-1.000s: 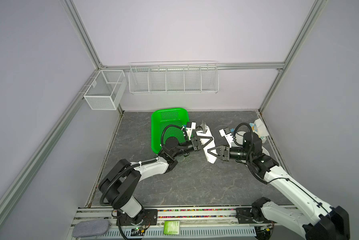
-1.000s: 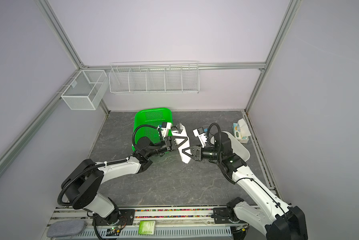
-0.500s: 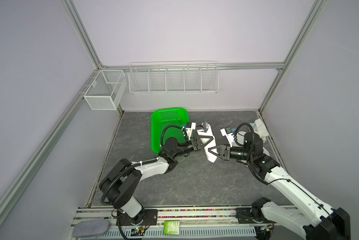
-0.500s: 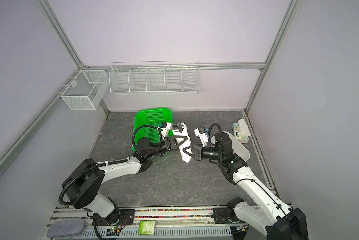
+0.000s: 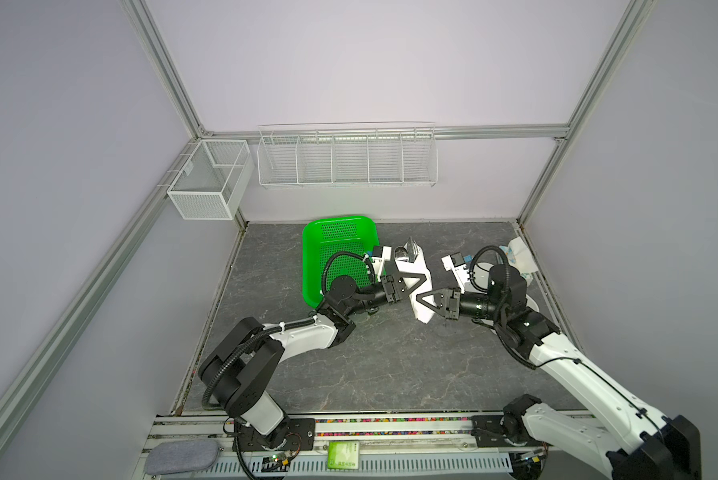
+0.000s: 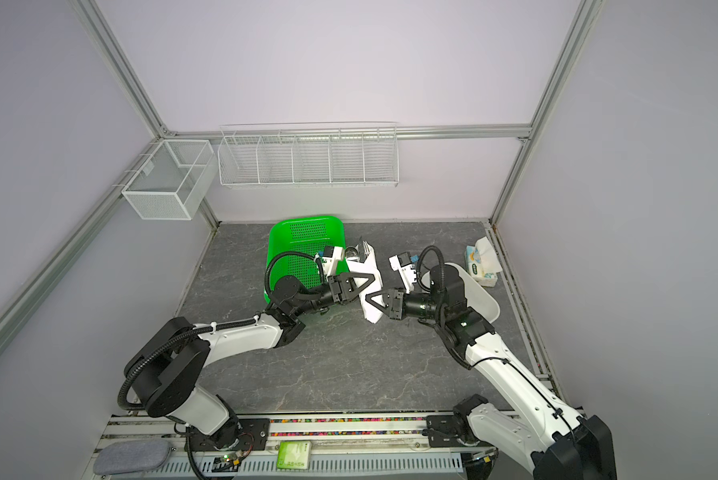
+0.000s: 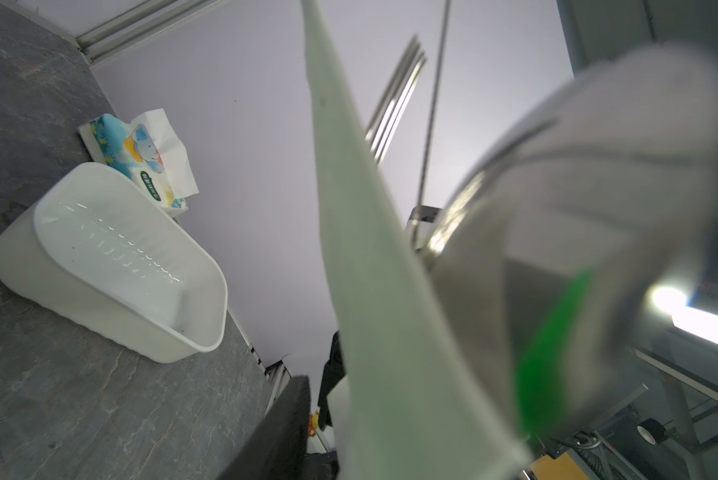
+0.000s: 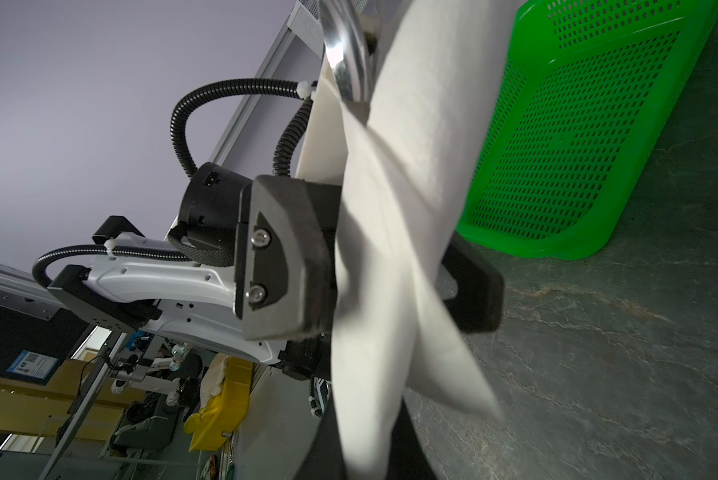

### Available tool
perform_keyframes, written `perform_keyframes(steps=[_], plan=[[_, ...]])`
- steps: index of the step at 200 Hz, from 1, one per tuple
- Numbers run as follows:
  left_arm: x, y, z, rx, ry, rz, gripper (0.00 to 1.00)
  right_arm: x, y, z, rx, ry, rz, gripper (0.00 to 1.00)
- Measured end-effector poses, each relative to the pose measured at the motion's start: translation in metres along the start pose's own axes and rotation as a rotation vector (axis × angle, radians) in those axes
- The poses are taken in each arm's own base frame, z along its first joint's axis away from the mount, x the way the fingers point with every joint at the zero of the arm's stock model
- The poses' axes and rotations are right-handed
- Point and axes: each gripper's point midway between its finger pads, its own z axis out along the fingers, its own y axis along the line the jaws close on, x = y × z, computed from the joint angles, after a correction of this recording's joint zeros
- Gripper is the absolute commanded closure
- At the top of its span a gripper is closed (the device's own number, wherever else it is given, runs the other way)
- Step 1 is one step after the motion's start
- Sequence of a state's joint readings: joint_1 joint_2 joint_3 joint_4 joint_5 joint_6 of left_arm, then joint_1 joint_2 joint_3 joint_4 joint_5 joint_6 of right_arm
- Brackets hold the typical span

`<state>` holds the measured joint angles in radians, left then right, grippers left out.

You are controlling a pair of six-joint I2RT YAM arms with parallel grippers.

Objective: Place the utensils on the paper napkin and roll it up

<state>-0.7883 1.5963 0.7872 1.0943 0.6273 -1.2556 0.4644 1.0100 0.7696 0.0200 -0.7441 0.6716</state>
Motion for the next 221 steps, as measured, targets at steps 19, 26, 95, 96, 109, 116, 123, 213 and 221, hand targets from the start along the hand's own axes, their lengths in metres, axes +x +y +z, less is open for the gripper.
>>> perform_keyframes(steps=[19, 26, 95, 96, 109, 116, 123, 213, 221], plan=[[0.0, 0.0, 0.0, 0.0, 0.0, 0.001, 0.53, 0.0, 0.0, 0.0, 0.0, 0.0, 0.004, 0.92], [0.0, 0.0, 0.0, 0.0, 0.0, 0.001, 0.53, 0.001, -0.001, 0.0, 0.0, 0.0, 0.006, 0.92], [0.0, 0.0, 0.0, 0.003, -0.001, 0.003, 0.52, -0.001, 0.0, 0.001, -0.013, -0.012, 0.009, 0.92], [0.0, -0.001, 0.0, 0.003, -0.001, 0.003, 0.52, -0.001, 0.0, 0.001, -0.014, -0.012, 0.01, 0.92], [0.0, 0.0, 0.0, 0.004, -0.002, 0.003, 0.5, -0.002, 0.002, 0.001, -0.018, -0.015, 0.008, 0.92], [0.0, 0.0, 0.0, 0.005, -0.002, 0.003, 0.5, -0.002, 0.002, 0.001, -0.02, -0.016, 0.009, 0.92], [0.0, 0.001, 0.001, 0.005, -0.002, 0.003, 0.49, -0.002, 0.002, 0.001, -0.021, -0.016, 0.009, 0.92], [-0.006, -0.013, 0.01, 0.07, 0.001, 0.023, 0.44, -0.005, 0.014, 0.001, -0.08, -0.012, 0.001, 0.91], [-0.007, -0.015, 0.01, 0.077, 0.001, 0.025, 0.44, -0.005, 0.016, 0.001, -0.087, -0.01, 0.001, 0.91]])
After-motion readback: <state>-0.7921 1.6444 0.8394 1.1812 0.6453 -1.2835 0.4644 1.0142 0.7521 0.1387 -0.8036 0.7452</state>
